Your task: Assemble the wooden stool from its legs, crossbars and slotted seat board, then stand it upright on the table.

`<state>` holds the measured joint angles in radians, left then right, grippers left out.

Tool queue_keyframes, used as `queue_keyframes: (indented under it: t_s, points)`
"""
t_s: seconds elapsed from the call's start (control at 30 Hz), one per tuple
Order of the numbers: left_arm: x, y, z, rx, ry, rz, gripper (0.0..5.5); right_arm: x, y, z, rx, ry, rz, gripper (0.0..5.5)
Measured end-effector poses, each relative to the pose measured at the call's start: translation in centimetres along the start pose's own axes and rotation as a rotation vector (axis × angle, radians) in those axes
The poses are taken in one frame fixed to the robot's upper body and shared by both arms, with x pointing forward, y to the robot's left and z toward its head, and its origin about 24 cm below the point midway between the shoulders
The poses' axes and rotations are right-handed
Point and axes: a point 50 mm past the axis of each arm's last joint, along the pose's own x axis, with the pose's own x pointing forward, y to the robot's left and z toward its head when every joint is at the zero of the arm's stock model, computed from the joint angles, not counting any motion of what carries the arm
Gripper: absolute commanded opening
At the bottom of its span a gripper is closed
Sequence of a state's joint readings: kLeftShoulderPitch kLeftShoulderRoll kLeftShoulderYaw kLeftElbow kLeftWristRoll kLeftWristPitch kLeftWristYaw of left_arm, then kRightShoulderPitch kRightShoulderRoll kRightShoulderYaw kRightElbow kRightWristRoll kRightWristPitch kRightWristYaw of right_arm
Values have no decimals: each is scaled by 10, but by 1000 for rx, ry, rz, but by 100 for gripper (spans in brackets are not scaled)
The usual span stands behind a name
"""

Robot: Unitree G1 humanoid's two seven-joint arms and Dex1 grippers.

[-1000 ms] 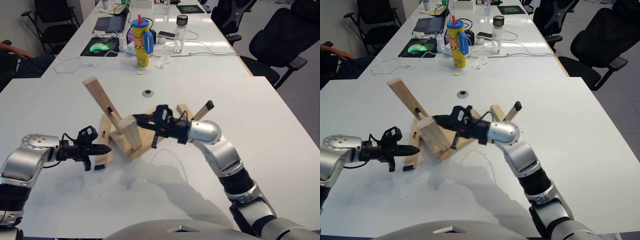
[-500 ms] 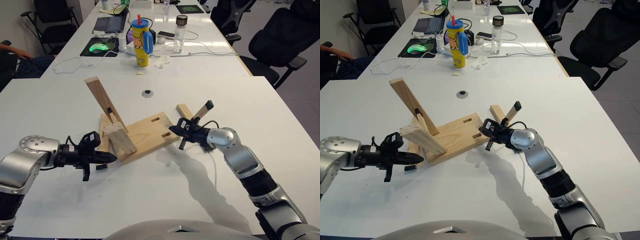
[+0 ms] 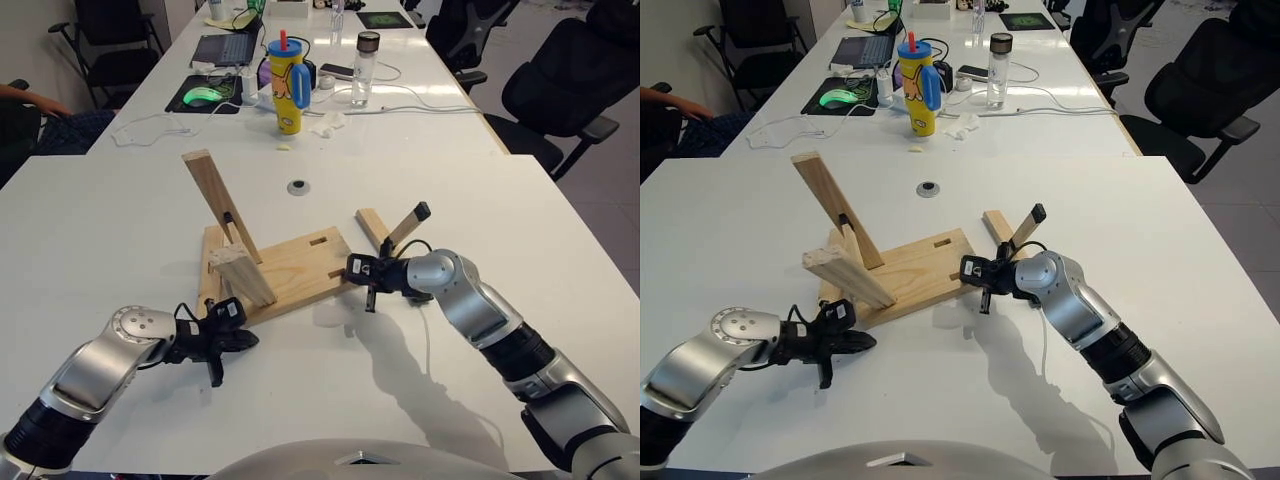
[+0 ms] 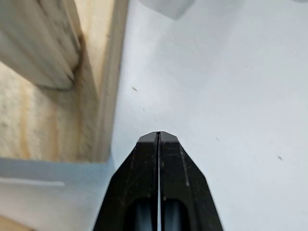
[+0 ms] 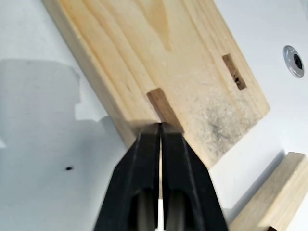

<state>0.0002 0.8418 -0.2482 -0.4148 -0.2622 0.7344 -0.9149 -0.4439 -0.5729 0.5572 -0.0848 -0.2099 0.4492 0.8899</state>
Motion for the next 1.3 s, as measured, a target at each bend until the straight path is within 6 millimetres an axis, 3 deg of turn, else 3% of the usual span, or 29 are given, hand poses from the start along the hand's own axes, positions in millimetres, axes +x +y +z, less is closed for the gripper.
queue_keyframes:
  t_s: [0.17, 0.4, 0.57, 0.83, 1.07, 1.23, 1.3]
  points:
    - [8, 3, 1, 8, 10, 25, 2, 2, 1, 1, -2, 21, -3, 0]
    - [19, 44, 13, 56, -10, 297, 2, -5, 22, 11, 40, -2, 70, 0]
    - [29, 69, 52, 120, -102, 414, 2, 8, 34, 28, 71, -83, 125, 0]
    - [64, 86, 88, 181, -140, 421, 2, 32, 37, 52, 120, -159, 123, 0]
    - [70, 94, 83, 204, -122, 431, 2, 39, 36, 56, 162, -178, 76, 0]
    - [71, 96, 85, 218, -140, 429, 2, 40, 33, 54, 309, -235, -8, 0]
    - [66, 90, 86, 205, -194, 413, 2, 31, 23, 52, 390, -305, -103, 0]
